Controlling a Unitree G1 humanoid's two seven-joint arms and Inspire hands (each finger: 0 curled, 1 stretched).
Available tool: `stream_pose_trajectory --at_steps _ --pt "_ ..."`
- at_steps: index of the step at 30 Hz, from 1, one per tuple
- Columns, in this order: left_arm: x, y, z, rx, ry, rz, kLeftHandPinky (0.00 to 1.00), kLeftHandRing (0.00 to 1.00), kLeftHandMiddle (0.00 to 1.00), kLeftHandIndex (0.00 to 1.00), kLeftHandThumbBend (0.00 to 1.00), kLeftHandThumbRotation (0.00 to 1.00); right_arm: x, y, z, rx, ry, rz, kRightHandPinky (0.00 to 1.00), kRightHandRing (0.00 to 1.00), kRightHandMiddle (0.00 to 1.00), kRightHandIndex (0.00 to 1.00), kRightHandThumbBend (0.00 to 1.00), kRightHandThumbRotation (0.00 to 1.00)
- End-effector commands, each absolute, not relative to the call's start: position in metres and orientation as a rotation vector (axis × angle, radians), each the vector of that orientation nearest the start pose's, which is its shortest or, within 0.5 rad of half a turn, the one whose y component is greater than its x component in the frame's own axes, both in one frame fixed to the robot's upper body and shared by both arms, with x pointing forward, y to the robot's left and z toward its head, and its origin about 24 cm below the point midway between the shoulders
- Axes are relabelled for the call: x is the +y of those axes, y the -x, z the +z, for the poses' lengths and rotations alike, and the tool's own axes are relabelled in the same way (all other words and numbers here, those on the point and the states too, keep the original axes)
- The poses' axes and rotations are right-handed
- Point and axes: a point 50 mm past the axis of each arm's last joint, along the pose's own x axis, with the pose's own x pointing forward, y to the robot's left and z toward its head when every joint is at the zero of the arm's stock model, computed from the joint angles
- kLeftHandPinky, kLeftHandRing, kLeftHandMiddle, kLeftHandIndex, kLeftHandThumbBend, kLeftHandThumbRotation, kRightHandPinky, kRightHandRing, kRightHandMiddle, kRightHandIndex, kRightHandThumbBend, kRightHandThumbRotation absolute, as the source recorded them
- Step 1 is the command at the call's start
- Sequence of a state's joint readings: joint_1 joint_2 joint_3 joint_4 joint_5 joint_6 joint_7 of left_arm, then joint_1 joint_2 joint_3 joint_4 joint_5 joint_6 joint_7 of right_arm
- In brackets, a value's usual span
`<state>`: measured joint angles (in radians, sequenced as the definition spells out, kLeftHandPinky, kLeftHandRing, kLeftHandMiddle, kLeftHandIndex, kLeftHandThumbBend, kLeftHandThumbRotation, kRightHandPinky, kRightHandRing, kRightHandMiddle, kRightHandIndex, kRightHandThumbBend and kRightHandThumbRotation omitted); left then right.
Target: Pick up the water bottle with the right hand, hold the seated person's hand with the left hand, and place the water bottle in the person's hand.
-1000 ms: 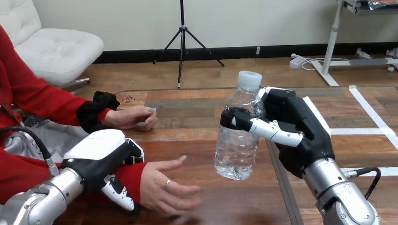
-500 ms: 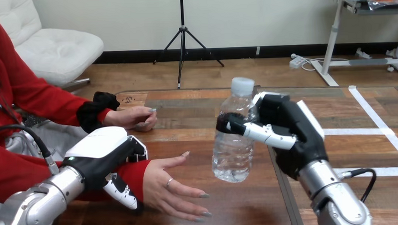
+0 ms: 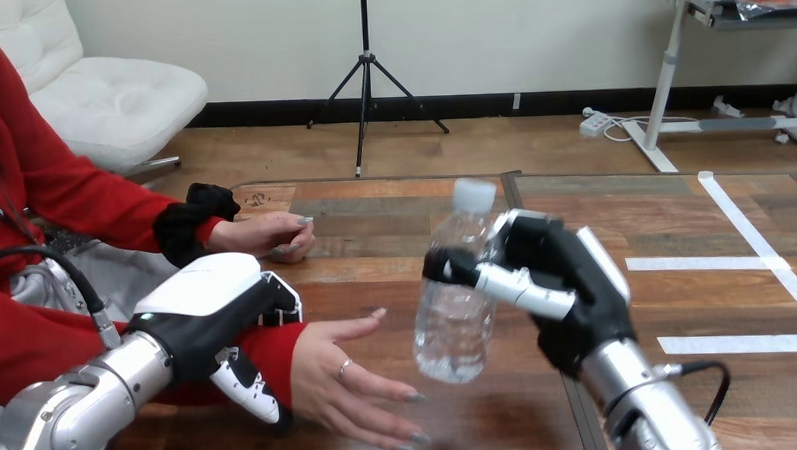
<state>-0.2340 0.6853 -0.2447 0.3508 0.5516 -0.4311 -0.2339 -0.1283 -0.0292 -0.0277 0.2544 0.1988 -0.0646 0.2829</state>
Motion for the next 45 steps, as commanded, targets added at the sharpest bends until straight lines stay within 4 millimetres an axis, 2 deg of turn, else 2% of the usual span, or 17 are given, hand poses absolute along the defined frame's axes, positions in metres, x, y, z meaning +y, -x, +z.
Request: stream_pose_trajectory --at_steps 1,7,19,33,45 --pt "0.188 -0.295 0.136 -0.456 -1.196 -0.5 0.22 0.27 0.35 0.37 0.98 0.0 -0.116 -0.304 0.066 -0.169 -0.172 0.329 0.15 0.18 0.23 0.25 0.66 0.0" --pt "0.186 -0.294 0.138 -0.478 -1.184 -0.498 0.22 0.27 0.35 0.37 0.99 0.0 -0.109 -0.305 0.062 -0.175 -0.168 0.337 0.15 0.18 0.23 0.25 0.65 0.0" --pt "0.185 -0.294 0.144 -0.49 -1.176 -0.491 0.22 0.28 0.36 0.38 0.97 0.0 -0.091 -0.304 0.053 -0.192 -0.143 0.343 0.13 0.17 0.22 0.25 0.7 0.0" --pt "0.186 -0.292 0.147 -0.501 -1.165 -0.481 0.22 0.28 0.36 0.38 0.96 0.0 -0.069 -0.3 0.045 -0.21 -0.136 0.343 0.11 0.16 0.21 0.25 0.69 0.0" --pt "0.186 -0.29 0.147 -0.504 -1.166 -0.483 0.21 0.27 0.36 0.38 0.96 0.0 -0.053 -0.297 0.045 -0.208 -0.205 0.344 0.11 0.15 0.21 0.25 0.67 0.0"
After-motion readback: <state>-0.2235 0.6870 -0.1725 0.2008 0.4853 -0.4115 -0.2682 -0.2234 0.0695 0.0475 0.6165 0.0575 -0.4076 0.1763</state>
